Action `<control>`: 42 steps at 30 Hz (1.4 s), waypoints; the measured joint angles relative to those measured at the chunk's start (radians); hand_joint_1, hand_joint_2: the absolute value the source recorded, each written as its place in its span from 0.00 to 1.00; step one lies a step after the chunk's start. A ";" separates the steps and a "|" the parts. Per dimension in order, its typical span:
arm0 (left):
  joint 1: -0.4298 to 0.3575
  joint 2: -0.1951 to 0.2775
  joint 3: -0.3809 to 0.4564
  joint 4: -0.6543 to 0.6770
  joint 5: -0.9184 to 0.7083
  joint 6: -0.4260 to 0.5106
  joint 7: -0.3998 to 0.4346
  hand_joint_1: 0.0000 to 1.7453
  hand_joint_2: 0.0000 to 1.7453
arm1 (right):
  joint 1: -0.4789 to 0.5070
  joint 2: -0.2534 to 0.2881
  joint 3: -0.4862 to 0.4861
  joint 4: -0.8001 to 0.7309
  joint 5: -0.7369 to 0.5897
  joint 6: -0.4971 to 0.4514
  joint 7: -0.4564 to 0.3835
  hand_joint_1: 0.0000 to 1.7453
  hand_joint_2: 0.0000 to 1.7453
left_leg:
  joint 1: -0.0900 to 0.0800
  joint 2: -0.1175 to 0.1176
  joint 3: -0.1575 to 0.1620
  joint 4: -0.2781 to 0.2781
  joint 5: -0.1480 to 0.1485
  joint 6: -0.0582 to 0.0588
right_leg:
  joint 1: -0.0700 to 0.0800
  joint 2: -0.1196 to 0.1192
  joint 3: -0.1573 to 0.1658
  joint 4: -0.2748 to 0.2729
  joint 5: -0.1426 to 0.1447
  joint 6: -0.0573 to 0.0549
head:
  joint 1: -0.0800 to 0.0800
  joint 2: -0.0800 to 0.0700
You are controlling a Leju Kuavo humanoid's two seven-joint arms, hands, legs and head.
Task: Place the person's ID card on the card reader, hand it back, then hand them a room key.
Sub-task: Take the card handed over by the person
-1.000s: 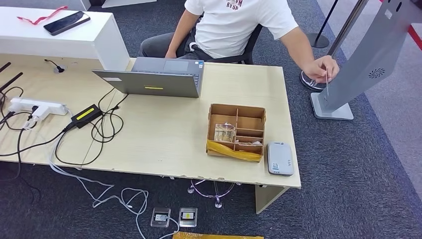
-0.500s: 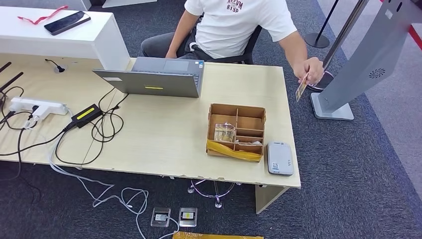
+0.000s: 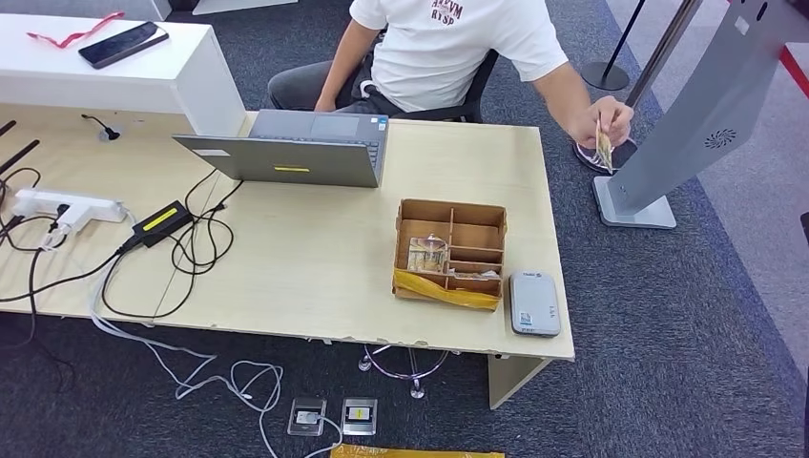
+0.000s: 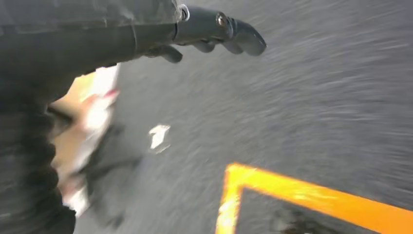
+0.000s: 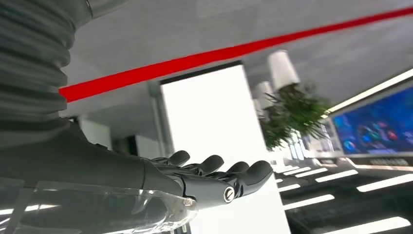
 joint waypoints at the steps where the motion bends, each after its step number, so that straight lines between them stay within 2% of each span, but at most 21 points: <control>1: 0.000 0.000 -0.038 -0.003 -0.003 0.000 0.000 0.00 1.00 | -0.015 -0.002 0.030 -0.014 -0.008 -0.030 -0.003 0.00 1.00 | 0.000 0.001 0.000 0.000 0.000 0.000 | 0.000 0.001 0.000 0.000 0.000 0.000 | 0.000 0.000; 7: 0.004 0.003 -0.208 -0.016 0.005 -0.003 0.002 0.00 1.00 | -0.114 -0.001 0.208 -0.046 -0.026 -0.123 -0.048 0.00 1.00 | 0.000 0.002 0.001 0.000 0.000 0.000 | 0.000 0.002 0.000 0.000 0.000 0.000 | 0.000 0.000; 17: 0.016 0.012 -0.362 -0.029 0.028 -0.004 0.000 0.00 1.00 | -0.213 0.036 0.441 -0.098 -0.010 -0.124 -0.115 0.00 1.00 | 0.000 0.001 0.000 0.000 0.000 0.000 | 0.000 0.001 0.000 0.000 -0.001 -0.001 | 0.000 0.000; 27: 0.018 0.028 -0.443 -0.032 0.046 -0.005 0.004 0.00 1.00 | -0.282 0.109 0.609 -0.122 -0.004 -0.104 -0.163 0.00 1.00 | 0.000 0.001 0.000 0.000 0.000 0.000 | 0.000 0.001 0.000 0.000 -0.001 -0.001 | 0.000 0.000; 40: 0.022 0.037 -0.494 -0.037 0.080 -0.005 0.008 0.00 1.00 | -0.356 0.199 0.736 -0.096 -0.032 -0.109 -0.205 0.00 1.00 | 0.000 0.002 0.000 0.000 0.000 0.000 | 0.000 0.002 -0.001 0.000 -0.001 -0.001 | 0.000 0.000; 41: 0.022 0.037 -0.497 -0.037 0.082 -0.005 0.008 0.00 1.00 | -0.359 0.203 0.743 -0.092 -0.033 -0.109 -0.206 0.06 1.00 | 0.000 0.002 0.000 0.000 0.000 0.000 | 0.000 0.002 -0.001 0.000 -0.001 -0.001 | 0.000 0.000; 42: 0.022 0.038 -0.500 -0.037 0.084 -0.005 0.008 0.00 1.00 | -0.362 0.207 0.749 -0.090 -0.035 -0.109 -0.207 0.28 1.00 | 0.000 0.002 0.000 0.000 0.000 0.000 | 0.000 0.002 -0.001 0.000 -0.001 -0.001 | 0.000 0.000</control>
